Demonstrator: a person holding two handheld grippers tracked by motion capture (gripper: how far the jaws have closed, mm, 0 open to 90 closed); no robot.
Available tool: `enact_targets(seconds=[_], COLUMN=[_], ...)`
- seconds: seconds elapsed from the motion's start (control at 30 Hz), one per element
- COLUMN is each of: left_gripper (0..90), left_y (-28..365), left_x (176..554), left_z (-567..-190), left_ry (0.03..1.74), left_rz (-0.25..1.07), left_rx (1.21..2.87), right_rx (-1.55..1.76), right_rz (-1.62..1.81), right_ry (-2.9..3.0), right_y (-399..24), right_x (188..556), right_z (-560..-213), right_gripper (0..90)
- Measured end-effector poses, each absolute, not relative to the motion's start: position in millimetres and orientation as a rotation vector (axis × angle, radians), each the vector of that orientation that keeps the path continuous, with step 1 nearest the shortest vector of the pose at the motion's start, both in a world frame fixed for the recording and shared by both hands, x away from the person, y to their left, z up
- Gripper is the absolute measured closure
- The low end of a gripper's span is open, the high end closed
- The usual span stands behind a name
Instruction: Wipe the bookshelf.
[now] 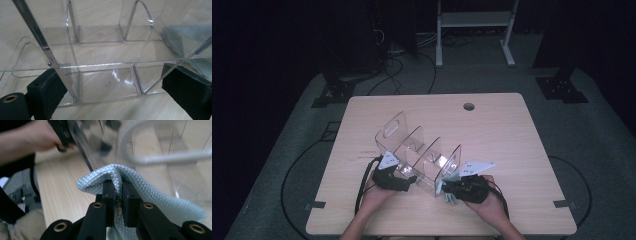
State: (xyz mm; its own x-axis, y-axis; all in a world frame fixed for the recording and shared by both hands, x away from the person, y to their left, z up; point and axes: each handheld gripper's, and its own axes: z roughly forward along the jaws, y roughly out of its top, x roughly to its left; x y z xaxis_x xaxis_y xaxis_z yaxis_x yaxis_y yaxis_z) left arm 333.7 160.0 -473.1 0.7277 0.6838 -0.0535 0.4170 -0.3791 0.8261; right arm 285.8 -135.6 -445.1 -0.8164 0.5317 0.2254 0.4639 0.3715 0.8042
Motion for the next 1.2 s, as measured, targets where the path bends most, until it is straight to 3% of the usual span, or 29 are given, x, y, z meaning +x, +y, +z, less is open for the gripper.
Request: enact_targets(seconds=[0.27, 0.57, 0.8, 1.2], left_gripper=[6.9, 7.0, 7.2, 7.4], left_y=[161, 159, 162, 159], left_x=[334, 332, 331, 331], left_z=[-473, -472, -472, -472], left_ry=[0.832, 0.835, 0.819, 0.828], left_rz=[0.371, 0.373, 0.368, 0.374], left_rx=[2.029, 2.028, 2.038, 2.034], right_rx=[0.904, 0.884, 0.779, 0.851], right_rz=[1.485, 1.581, 1.558, 1.566], right_ry=[2.528, 2.413, 2.485, 2.45], right_y=[-135, -148, -131, -141], right_x=[281, 279, 264, 273], right_z=[-437, -405, -407, -406], right_gripper=[82.3, 82.6, 82.5, 82.4])
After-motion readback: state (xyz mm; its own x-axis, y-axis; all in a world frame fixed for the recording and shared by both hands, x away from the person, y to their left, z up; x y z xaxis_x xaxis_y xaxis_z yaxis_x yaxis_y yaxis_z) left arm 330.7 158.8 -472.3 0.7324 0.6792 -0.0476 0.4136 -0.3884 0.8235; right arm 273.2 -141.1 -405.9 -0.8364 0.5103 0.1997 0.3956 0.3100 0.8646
